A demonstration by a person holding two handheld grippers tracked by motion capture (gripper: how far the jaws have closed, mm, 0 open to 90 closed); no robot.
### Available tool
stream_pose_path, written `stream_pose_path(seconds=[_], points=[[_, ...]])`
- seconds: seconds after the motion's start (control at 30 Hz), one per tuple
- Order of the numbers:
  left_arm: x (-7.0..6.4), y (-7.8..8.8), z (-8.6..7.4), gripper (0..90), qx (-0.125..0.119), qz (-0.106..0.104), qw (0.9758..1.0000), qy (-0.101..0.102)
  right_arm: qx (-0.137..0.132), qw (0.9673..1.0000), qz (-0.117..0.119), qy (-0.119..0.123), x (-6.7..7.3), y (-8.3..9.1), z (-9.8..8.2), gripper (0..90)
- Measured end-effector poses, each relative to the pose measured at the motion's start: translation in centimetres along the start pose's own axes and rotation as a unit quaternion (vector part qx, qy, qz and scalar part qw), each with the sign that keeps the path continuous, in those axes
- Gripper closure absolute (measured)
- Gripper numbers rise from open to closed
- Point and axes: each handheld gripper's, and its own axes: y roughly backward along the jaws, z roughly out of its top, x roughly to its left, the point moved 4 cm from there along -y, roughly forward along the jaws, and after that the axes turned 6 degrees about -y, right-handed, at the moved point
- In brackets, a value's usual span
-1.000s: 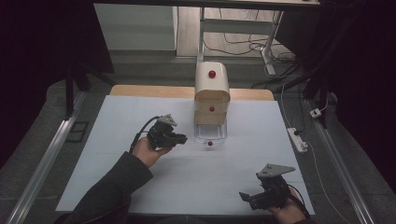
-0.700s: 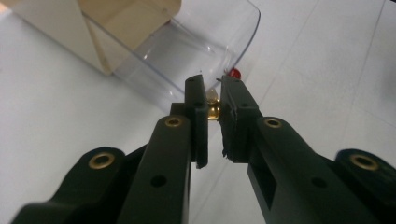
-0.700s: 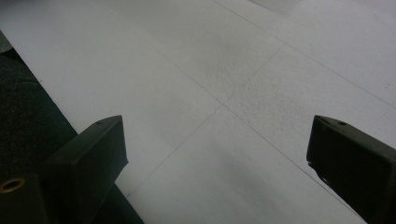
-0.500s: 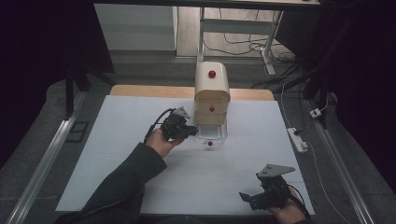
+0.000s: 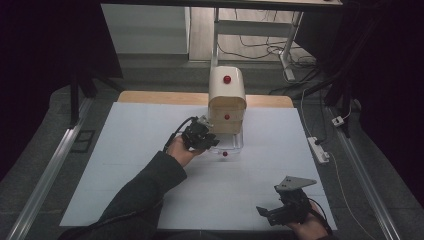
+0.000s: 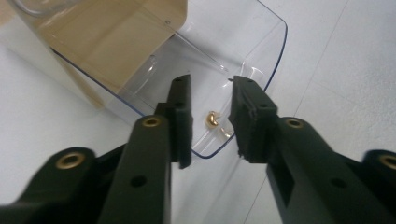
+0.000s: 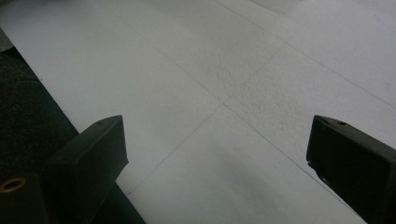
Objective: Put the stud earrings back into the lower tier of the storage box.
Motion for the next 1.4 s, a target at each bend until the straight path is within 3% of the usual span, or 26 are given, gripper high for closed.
stream_pose_path(seconds=[0.27, 0.4, 0.8, 0.97, 1.4], points=[[0.0, 1.7, -0.4, 36.0, -0.001, -0.016, 0.9999, 0.005, 0.000, 1.0000, -0.001, 0.000, 0.0, 0.0, 0.0, 5.0], [-0.1, 2.5, -1.0, 25.6, -0.004, -0.030, 0.9995, 0.012, 0.001, 1.0000, -0.001, -0.001, 0.0, 0.0, 0.0, 5.0], [-0.4, 4.7, -3.1, 4.6, -0.027, -0.040, 0.9987, 0.019, 0.000, 1.0000, -0.001, -0.005, 0.0, 0.0, 0.0, 5.0], [-0.5, 5.4, -4.1, 1.5, -0.036, -0.040, 0.9984, 0.019, 0.001, 1.0000, -0.003, -0.004, 0.0, 0.0, 0.0, 5.0], [-0.8, 6.6, -5.8, 0.3, -0.057, -0.088, 0.9935, 0.044, 0.001, 1.0000, -0.004, -0.003, 0.0, 0.0, 0.1, 5.0]])
